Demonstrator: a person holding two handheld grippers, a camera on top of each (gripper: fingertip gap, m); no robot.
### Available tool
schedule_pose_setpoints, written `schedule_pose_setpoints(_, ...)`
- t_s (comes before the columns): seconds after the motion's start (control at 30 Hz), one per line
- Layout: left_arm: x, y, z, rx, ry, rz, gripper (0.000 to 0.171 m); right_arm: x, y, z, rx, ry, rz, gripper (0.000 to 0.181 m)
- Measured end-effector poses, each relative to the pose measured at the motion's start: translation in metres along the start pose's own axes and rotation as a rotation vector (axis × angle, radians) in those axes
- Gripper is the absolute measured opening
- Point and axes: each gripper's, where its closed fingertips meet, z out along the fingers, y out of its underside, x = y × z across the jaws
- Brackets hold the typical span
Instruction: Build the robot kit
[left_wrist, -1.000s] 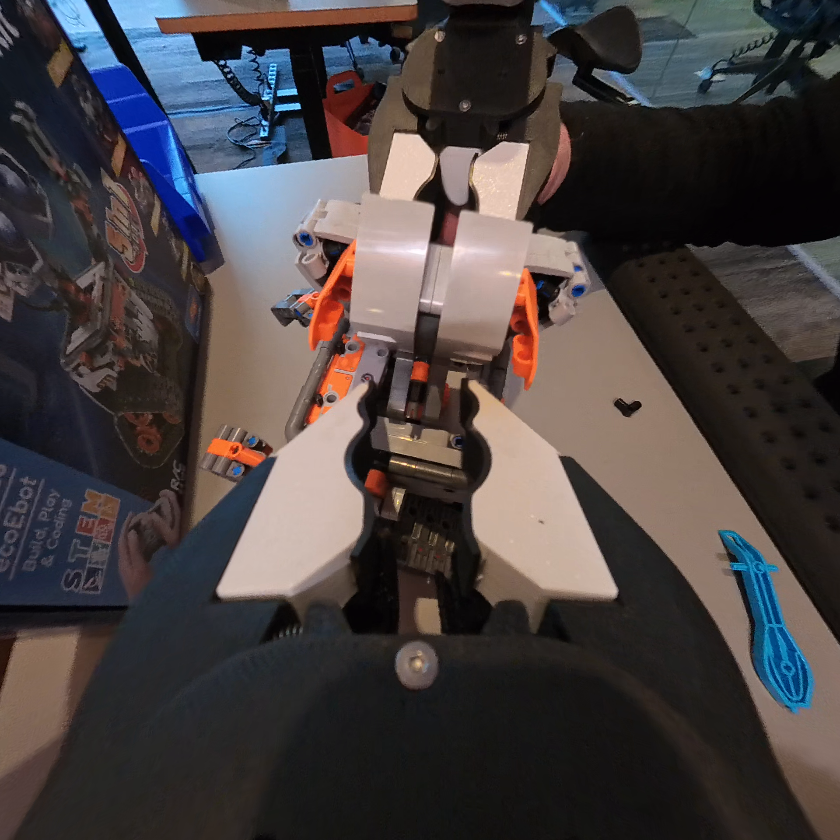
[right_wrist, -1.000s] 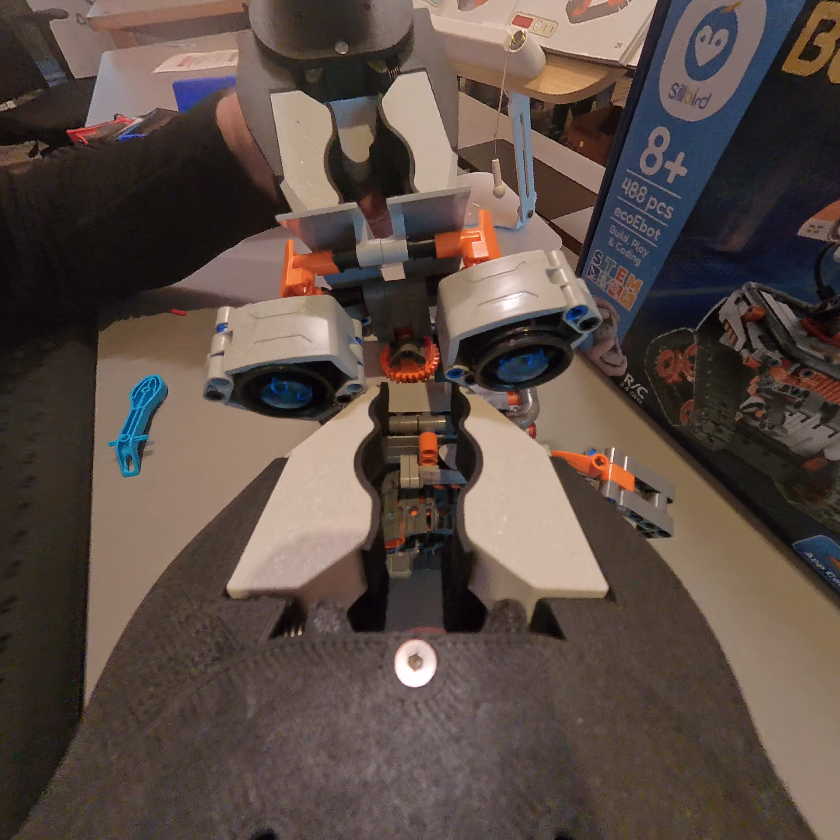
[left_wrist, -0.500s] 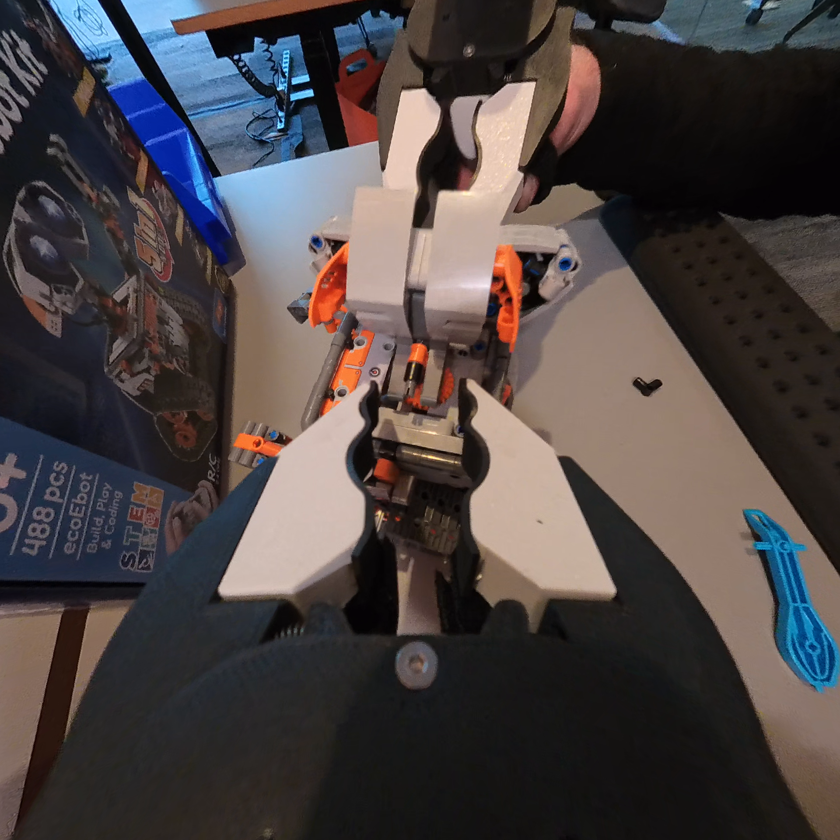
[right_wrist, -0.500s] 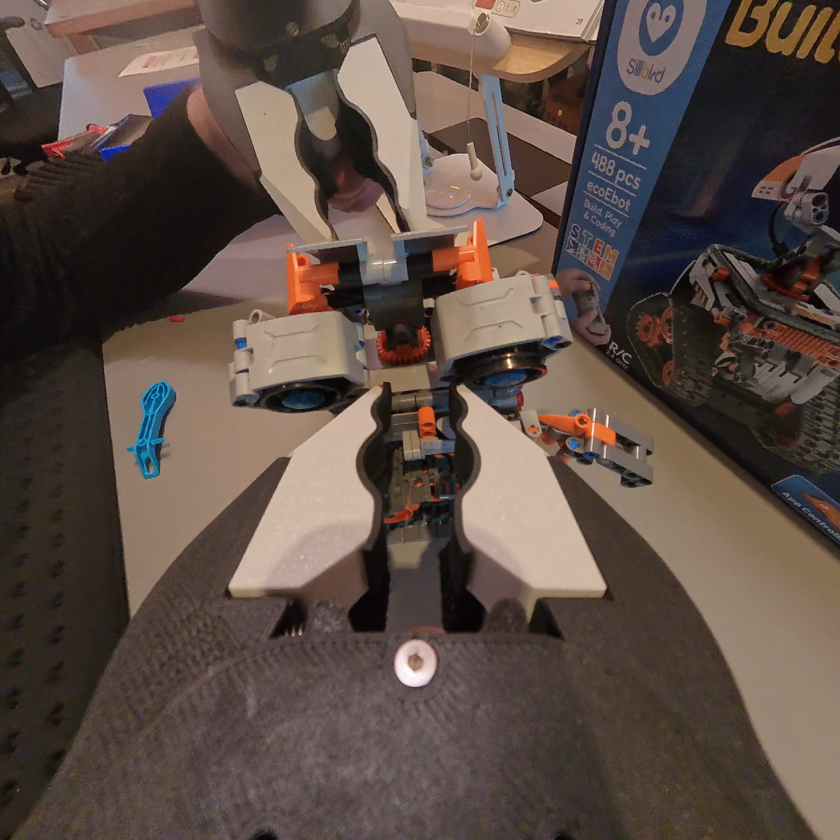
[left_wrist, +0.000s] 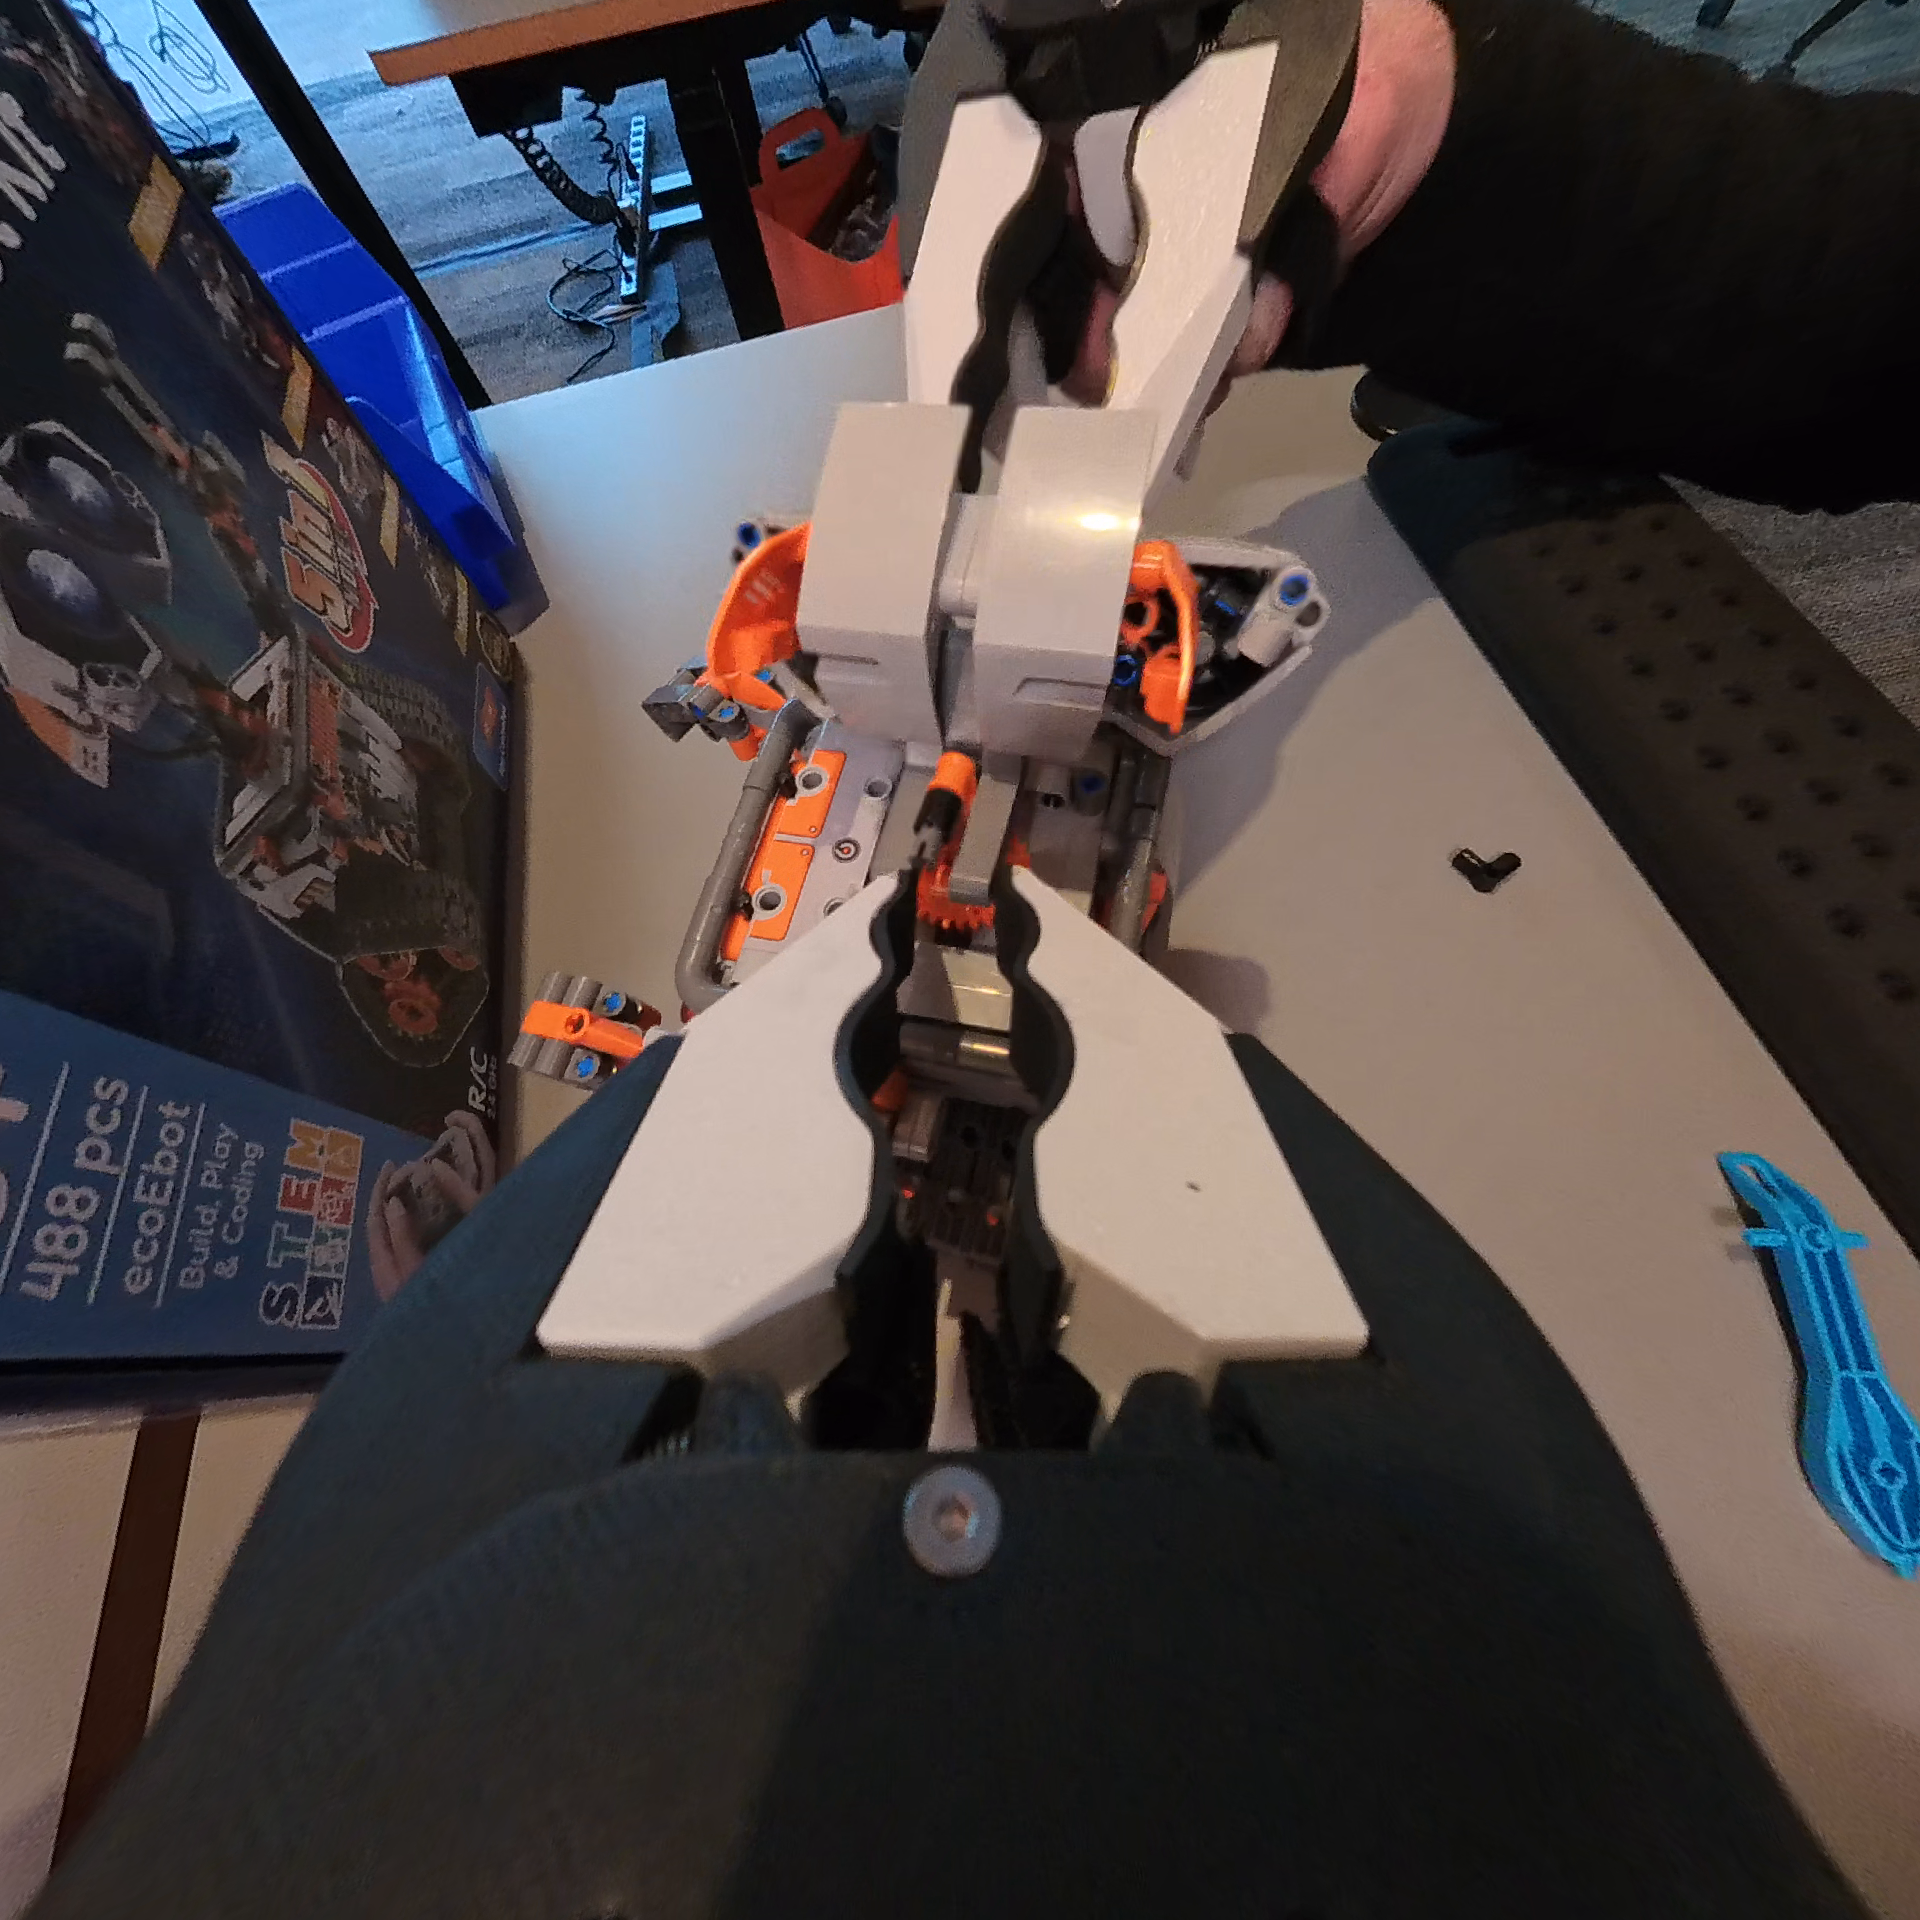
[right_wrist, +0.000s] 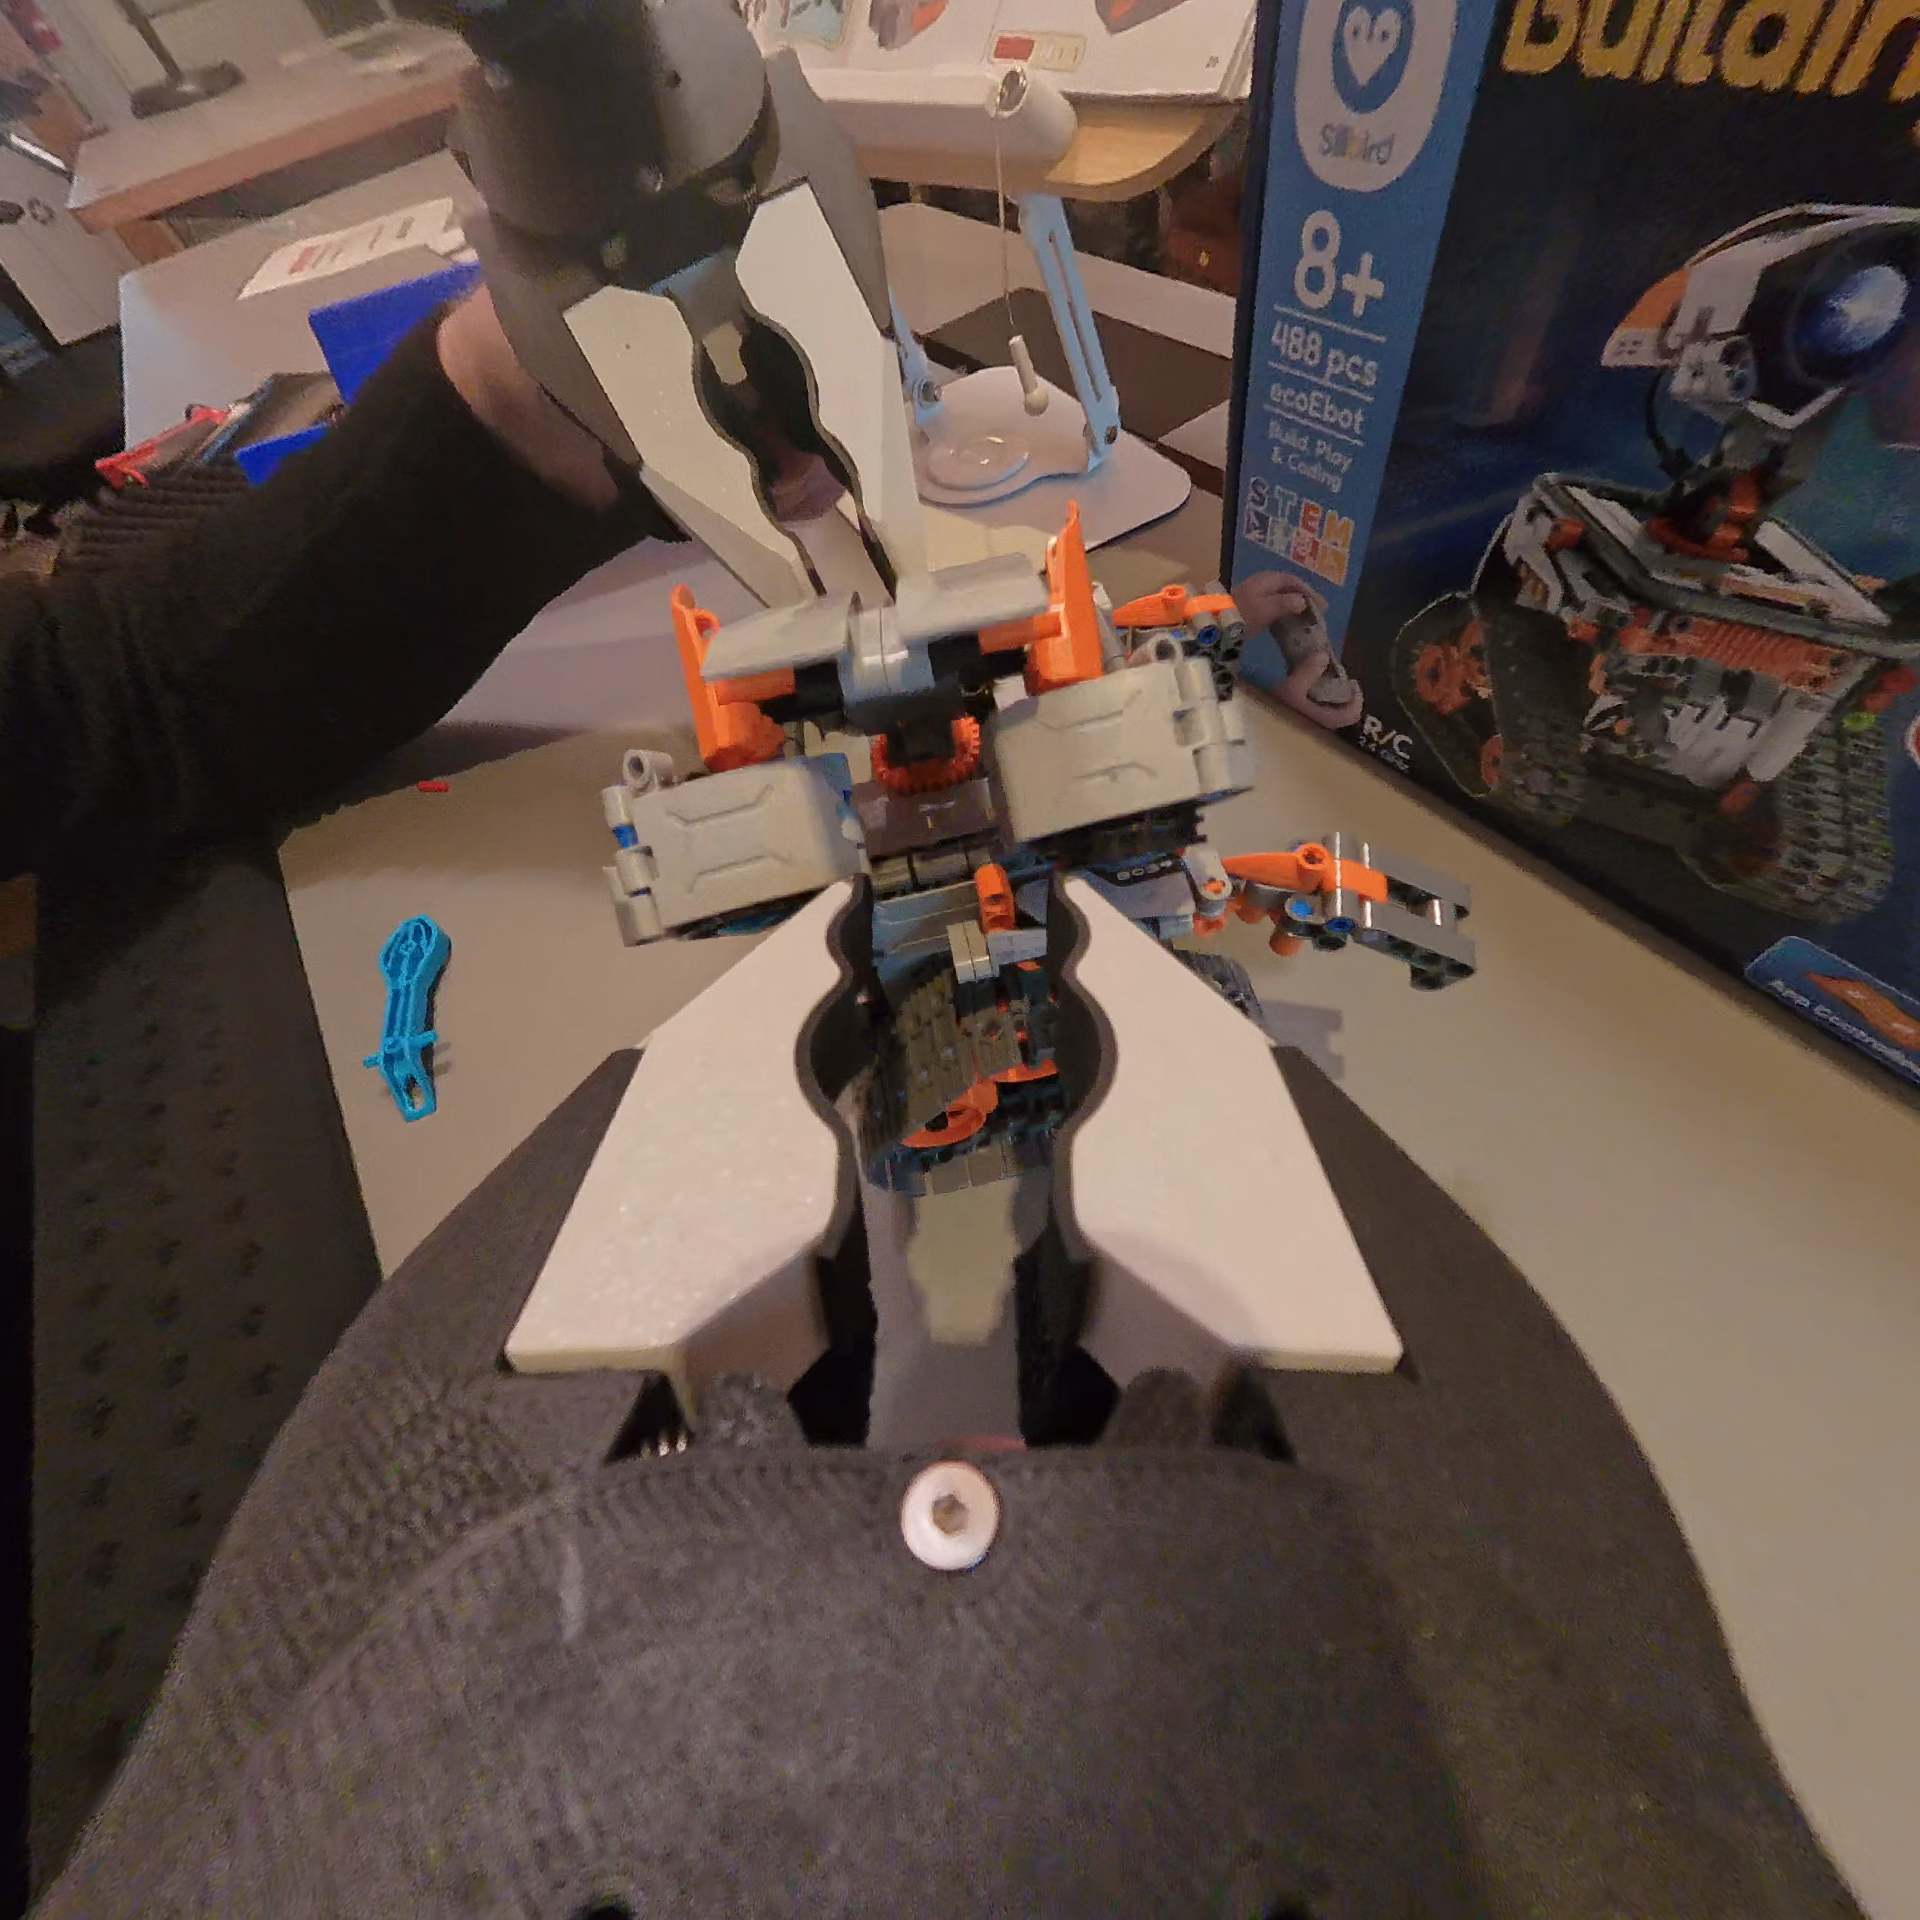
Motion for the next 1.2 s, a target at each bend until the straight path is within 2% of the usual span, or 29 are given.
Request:
schedule_pose_setpoints(0.1, 0.0, 0.003, 0.003, -0.006, 0.003, 0.0, 0.013, -0.004, -0.005, -0.005, 0.049, 0.004, 0.017, 0.036)
schedule_pose_setpoints(0.3, -0.002, 0.002, -0.001, -0.001, -0.002, -0.006, 0.016, -0.006, -0.003, 0.002, 0.045, 0.024, 0.019, 0.031)
schedule_pose_setpoints(0.47, -0.004, -0.016, -0.018, 0.095, -0.013, 0.006, 0.022, -0.005, -0.004, 0.0, 0.055, 0.034, 0.031, 0.033)
schedule_pose_setpoints(0.6, -0.006, -0.012, -0.01, 0.079, -0.025, 0.018, 0.023, -0.004, -0.007, -0.007, 0.104, 0.065, 0.065, 0.044)
schedule_pose_setpoints(0.73, -0.006, -0.019, -0.007, 0.126, -0.02, 0.021, 0.022, -0.008, -0.011, -0.015, 0.165, 0.089, 0.092, 0.047)
schedule_pose_setpoints(0.87, -0.002, -0.016, 0.001, 0.105, -0.002, 0.023, 0.022, -0.02, -0.011, -0.005, 0.17, 0.073, 0.091, 0.047)
schedule_pose_setpoints(1.07, 0.003, -0.028, 0.003, 0.167, 0.015, 0.031, 0.021, -0.025, -0.015, 0.0, 0.19, 0.06, 0.098, 0.049)
schedule_pose_setpoints(1.2, 0.001, -0.021, 0.011, 0.127, 0.011, 0.028, 0.016, -0.027, -0.02, 0.006, 0.208, 0.062, 0.086, 0.05)
